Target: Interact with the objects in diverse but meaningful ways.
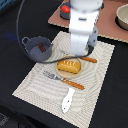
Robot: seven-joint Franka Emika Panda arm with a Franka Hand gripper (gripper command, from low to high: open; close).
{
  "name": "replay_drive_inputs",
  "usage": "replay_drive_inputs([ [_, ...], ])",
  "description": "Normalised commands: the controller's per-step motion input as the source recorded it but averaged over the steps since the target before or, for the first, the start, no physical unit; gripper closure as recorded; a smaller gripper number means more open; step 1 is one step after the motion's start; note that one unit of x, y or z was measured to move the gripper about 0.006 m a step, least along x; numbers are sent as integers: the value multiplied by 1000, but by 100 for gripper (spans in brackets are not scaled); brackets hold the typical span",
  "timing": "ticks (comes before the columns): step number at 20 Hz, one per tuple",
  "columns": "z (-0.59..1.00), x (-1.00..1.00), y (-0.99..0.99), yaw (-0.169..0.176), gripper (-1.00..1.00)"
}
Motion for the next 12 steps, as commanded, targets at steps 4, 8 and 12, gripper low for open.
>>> replay_drive_inputs([
  [4, 541, -217, 854, 0, -100],
  [8, 261, -272, 851, -2, -100],
  [12, 13, -381, 752, -35, -100],
])
